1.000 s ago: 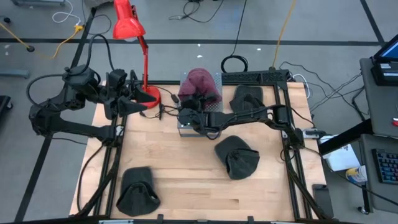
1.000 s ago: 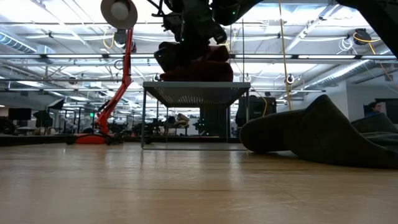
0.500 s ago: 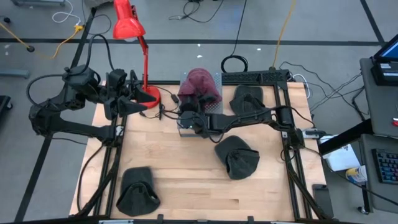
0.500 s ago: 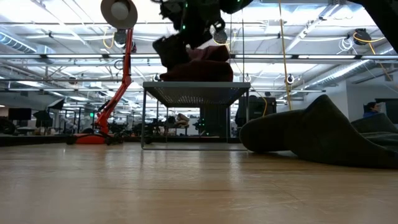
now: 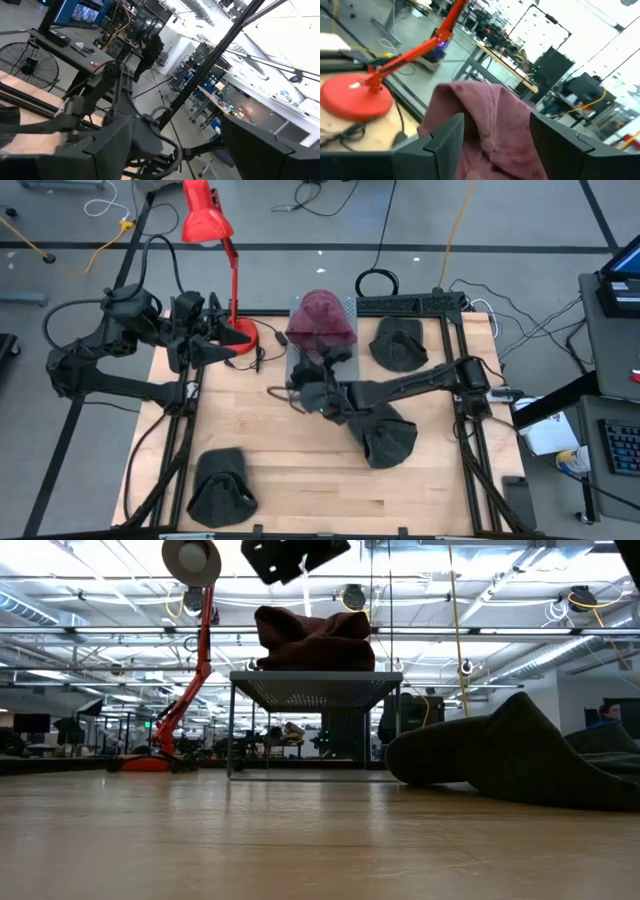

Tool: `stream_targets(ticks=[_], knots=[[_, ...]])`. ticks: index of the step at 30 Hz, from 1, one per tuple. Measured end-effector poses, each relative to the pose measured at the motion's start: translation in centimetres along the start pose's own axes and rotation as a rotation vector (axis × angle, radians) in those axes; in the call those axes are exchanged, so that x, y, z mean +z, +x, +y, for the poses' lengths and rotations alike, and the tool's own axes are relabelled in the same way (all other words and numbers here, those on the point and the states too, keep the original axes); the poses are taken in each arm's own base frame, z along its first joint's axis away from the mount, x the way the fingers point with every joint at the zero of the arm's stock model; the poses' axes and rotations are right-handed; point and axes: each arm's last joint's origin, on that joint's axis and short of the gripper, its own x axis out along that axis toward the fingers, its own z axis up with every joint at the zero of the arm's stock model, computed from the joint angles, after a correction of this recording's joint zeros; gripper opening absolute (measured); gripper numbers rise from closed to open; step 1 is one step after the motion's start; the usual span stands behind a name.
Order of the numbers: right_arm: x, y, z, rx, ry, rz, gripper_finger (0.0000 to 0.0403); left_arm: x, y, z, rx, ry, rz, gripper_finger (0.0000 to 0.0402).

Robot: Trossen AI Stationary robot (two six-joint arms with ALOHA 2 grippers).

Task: Pick & Place hat
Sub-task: Put the middle black cap on the shelf

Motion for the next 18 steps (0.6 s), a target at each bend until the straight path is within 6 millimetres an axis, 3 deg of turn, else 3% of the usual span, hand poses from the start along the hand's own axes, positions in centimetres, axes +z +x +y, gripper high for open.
stream_targets(ticks=[11,18], knots=[[0.8,-7.7,-1.9,0.027,-0.118,-0.056,0.0222,0.0,0.0,0.0,0.000,-0.002,0.000,0.0310],[0.2,-10.4,-3.9,0.130,-0.397,-0.104,0.0222,0.1,0.0,0.1,0.035,0.001,-0.026,0.0310]])
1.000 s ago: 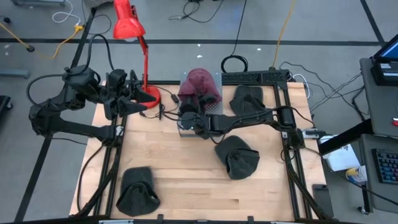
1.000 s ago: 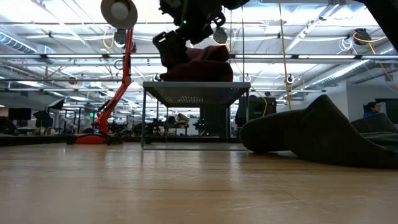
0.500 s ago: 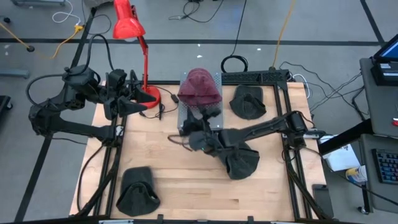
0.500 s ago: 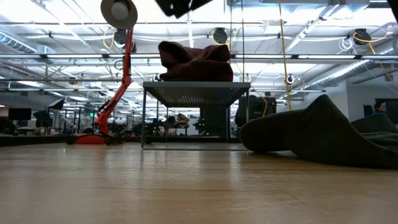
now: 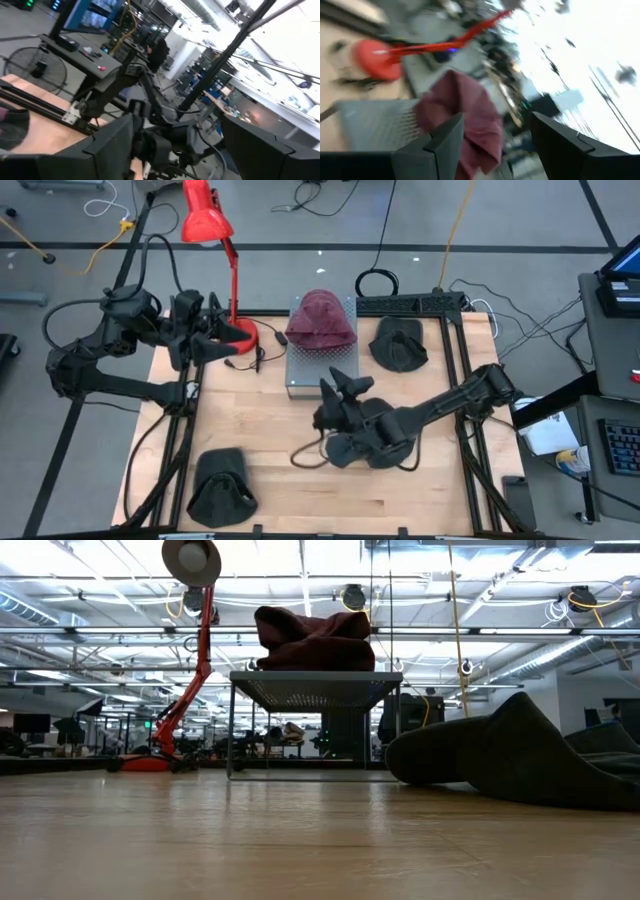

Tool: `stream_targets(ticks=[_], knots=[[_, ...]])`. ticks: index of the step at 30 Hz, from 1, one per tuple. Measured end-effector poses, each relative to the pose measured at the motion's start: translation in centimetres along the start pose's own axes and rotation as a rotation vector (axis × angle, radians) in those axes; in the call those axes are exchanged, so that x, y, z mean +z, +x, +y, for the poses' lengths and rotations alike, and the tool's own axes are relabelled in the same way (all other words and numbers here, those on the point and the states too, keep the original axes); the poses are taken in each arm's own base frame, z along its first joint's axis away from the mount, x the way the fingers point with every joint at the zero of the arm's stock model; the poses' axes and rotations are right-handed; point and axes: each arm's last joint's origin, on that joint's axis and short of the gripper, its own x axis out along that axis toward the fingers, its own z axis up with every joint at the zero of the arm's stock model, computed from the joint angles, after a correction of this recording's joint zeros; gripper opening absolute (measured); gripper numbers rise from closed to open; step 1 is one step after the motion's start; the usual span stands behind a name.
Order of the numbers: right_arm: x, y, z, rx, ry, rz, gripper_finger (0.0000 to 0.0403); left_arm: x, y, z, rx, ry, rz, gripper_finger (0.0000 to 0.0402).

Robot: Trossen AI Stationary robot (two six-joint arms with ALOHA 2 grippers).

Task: Pick & Place hat
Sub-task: Put the middle black cap on the shelf

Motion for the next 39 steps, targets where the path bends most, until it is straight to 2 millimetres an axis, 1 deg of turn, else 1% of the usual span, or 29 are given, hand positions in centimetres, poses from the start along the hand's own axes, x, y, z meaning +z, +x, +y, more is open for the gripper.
stream_targets(ticks=[2,5,8,10,13,16,20,24,26,29,32,34,36,39], knots=[[-0.6,-0.4,-0.7,0.127,-0.031,-0.032,0.0222,0.0,0.0,0.1,0.017,0.001,-0.013,0.0310],[-2.0,-0.6,-2.4,0.352,0.008,-0.020,0.0222,0.1,0.0,0.1,0.045,0.013,-0.034,0.0310],[-4.1,0.0,-4.6,0.557,0.048,0.097,0.0222,0.2,0.0,0.2,0.072,0.016,-0.054,0.0310],[-5.5,0.7,-5.9,0.641,0.082,0.210,0.0222,0.2,0.0,0.2,0.083,0.017,-0.063,0.0310],[-7.3,1.3,-8.0,0.707,0.126,0.359,0.0222,0.2,0.0,0.2,0.086,0.019,-0.065,0.0310],[-8.7,2.0,-10.0,0.751,0.212,0.493,0.0222,0.2,0.0,0.3,0.102,0.019,-0.077,0.0310],[-10.6,3.1,-12.3,0.831,0.341,0.691,0.0222,0.3,0.0,0.4,0.126,0.019,-0.095,0.0310],[-12.3,3.7,-14.4,0.892,0.428,0.858,0.0222,0.3,0.0,0.4,0.133,0.019,-0.100,0.0310],[-12.8,4.0,-15.2,0.919,0.470,0.894,0.0222,0.3,0.0,0.4,0.134,0.019,-0.100,0.0310],[-13.5,4.1,-16.5,0.973,0.548,0.904,0.0222,0.3,0.1,0.5,0.136,0.018,-0.098,0.0310],[-14.5,4.3,-17.4,0.977,0.589,0.930,0.0222,0.2,0.2,0.5,0.140,0.016,-0.093,0.0310],[-15.4,4.4,-17.5,0.951,0.614,0.965,0.0222,0.2,0.5,0.7,0.142,0.014,-0.089,0.0310],[-16.4,4.5,-17.1,0.926,0.630,1.004,0.0222,0.2,0.6,0.8,0.144,0.012,-0.087,0.0310],[-17.9,4.7,-15.5,0.912,0.631,1.041,0.0222,0.0,1.1,1.1,0.154,0.008,-0.073,0.0310]])
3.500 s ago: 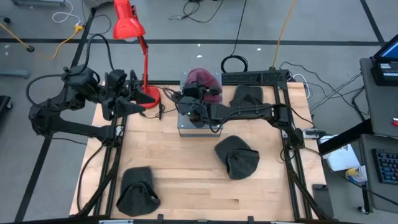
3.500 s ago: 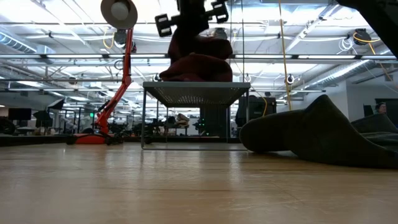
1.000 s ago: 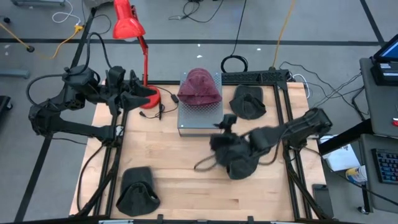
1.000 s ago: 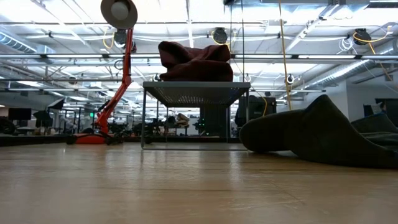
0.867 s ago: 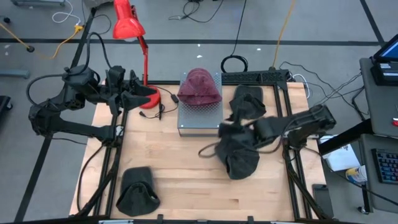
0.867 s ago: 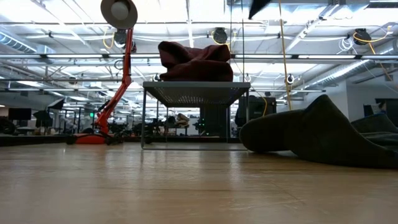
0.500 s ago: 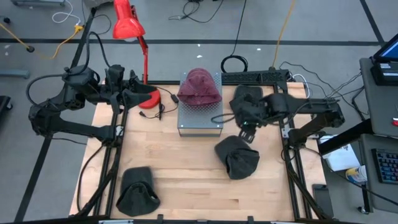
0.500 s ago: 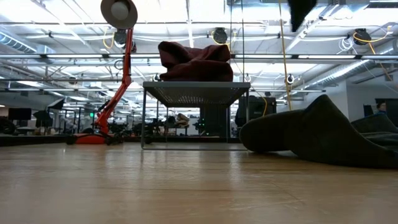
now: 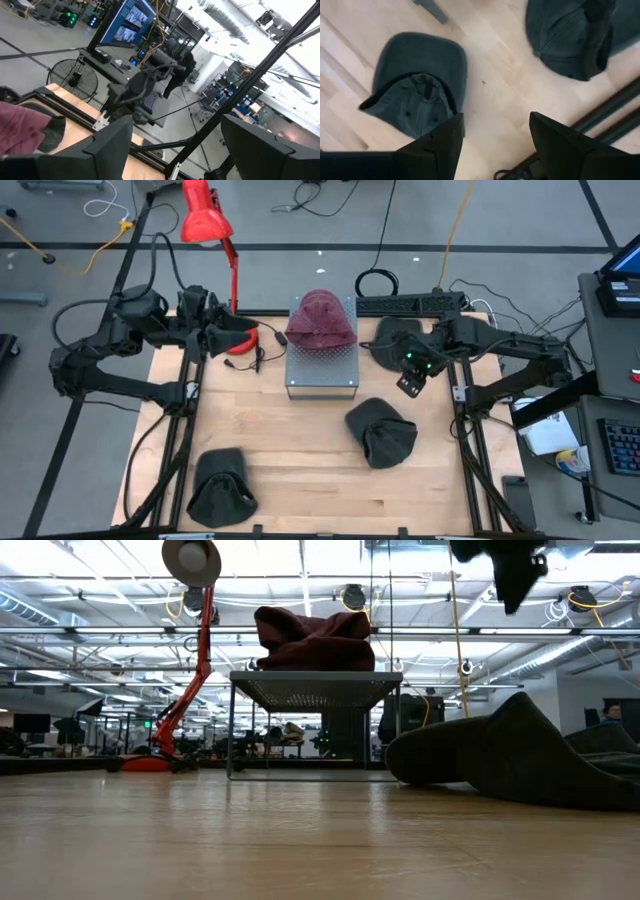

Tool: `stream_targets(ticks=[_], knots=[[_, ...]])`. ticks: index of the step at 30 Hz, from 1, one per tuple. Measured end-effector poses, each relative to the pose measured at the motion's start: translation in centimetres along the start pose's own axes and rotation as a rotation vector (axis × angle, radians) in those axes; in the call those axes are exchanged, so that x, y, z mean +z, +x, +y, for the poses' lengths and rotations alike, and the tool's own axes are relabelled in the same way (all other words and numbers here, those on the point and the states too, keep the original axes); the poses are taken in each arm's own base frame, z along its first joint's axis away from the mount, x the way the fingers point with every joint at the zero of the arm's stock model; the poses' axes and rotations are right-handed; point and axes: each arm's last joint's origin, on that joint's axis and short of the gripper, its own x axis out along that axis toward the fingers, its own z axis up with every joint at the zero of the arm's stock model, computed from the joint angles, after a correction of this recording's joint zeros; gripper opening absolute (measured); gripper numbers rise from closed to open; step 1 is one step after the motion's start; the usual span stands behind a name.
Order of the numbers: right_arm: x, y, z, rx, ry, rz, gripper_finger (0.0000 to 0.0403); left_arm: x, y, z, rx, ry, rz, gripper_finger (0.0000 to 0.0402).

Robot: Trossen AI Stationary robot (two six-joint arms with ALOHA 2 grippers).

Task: Pick & Place hat
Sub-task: Put the middle black cap on the shelf

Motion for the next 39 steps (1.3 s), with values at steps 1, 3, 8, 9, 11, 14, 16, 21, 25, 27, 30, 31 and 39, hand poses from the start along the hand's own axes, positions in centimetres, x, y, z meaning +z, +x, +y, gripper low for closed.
stream_targets(ticks=[1,3,8,9,11,14,16,21,25,27,30,31,39], knots=[[-0.1,0.8,0.0,0.013,0.003,0.011,0.0222,0.0,0.1,0.0,0.001,-0.002,0.002,0.0310],[-0.3,2.5,0.0,0.043,0.013,0.042,0.0222,-0.1,0.4,0.2,0.008,-0.006,0.011,0.0310],[-0.9,7.0,0.2,0.075,0.055,0.098,0.0222,-0.4,1.3,0.6,0.022,-0.009,0.035,0.0310],[-1.1,8.0,0.1,0.076,0.056,0.113,0.0222,-0.5,1.6,0.7,0.026,-0.009,0.040,0.0310],[-1.5,9.6,0.1,0.088,0.057,0.134,0.0222,-0.6,1.8,0.8,0.029,-0.011,0.046,0.0310],[-2.0,11.9,-0.1,0.111,0.072,0.151,0.0222,-0.6,1.9,0.9,0.031,-0.010,0.048,0.0310],[-2.3,13.2,-0.2,0.123,0.072,0.147,0.0222,-0.7,2.0,0.9,0.031,-0.011,0.050,0.0310],[-3.1,15.9,-0.5,0.157,0.072,0.133,0.0222,-0.6,1.9,0.8,0.023,-0.009,0.051,0.0310],[-3.5,17.3,-0.6,0.213,0.082,0.135,0.0222,-0.6,1.9,0.8,0.016,-0.010,0.056,0.0310],[-3.6,17.8,-0.6,0.260,0.094,0.136,0.0222,-0.7,1.9,0.8,0.006,-0.010,0.064,0.0310],[-3.9,18.6,-0.6,0.293,0.117,0.131,0.0222,-0.7,1.9,0.8,0.000,-0.010,0.068,0.0310],[-4.0,18.9,-0.7,0.302,0.124,0.127,0.0222,-0.7,1.9,0.8,0.000,-0.010,0.068,0.0310],[-4.5,20.4,-0.7,0.419,0.175,0.124,0.0138,-0.8,1.9,0.6,-0.053,-0.060,0.110,0.0310]])
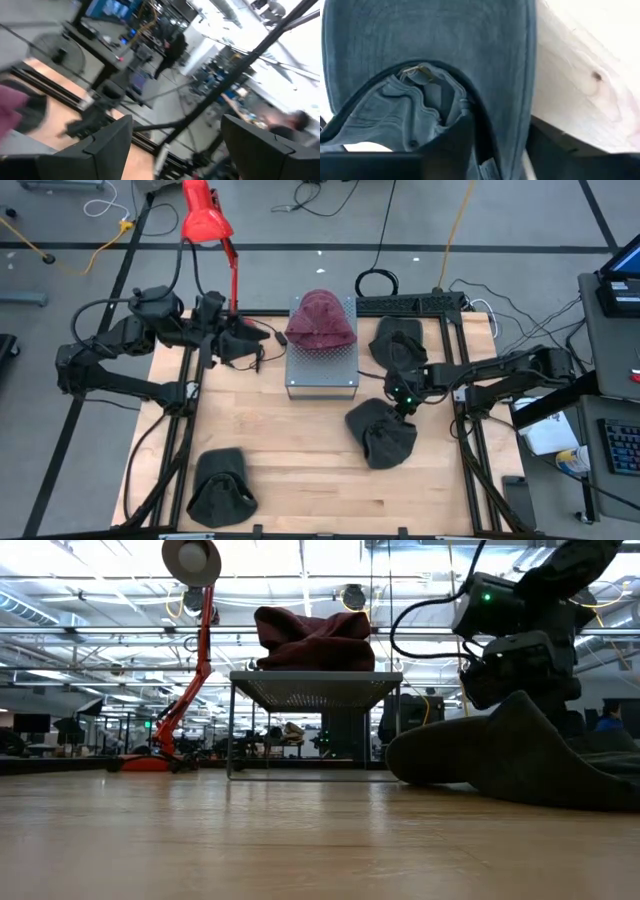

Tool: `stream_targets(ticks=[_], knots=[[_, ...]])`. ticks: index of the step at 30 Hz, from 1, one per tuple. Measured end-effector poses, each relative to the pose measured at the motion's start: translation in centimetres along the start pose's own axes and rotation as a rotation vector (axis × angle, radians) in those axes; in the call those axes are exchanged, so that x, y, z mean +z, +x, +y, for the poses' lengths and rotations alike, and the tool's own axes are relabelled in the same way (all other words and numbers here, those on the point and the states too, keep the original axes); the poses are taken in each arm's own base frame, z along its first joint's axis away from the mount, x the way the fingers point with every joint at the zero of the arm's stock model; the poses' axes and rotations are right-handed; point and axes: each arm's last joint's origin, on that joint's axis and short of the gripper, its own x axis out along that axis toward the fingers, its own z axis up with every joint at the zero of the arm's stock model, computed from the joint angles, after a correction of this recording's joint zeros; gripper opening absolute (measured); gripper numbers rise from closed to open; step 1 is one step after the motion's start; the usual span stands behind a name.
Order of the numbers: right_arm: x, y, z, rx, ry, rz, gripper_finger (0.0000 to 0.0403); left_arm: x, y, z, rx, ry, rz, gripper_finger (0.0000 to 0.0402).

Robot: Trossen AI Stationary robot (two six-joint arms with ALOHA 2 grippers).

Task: Pick & Place hat
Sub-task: Put the middle black cap on the shelf

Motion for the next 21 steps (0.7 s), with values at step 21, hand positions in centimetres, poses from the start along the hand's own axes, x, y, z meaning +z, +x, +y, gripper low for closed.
stream_targets(ticks=[21], knots=[[-4.4,-5.3,3.2,0.389,0.160,0.079,0.0005,-0.6,0.2,-1.6,-0.157,0.196,0.036,0.0310]])
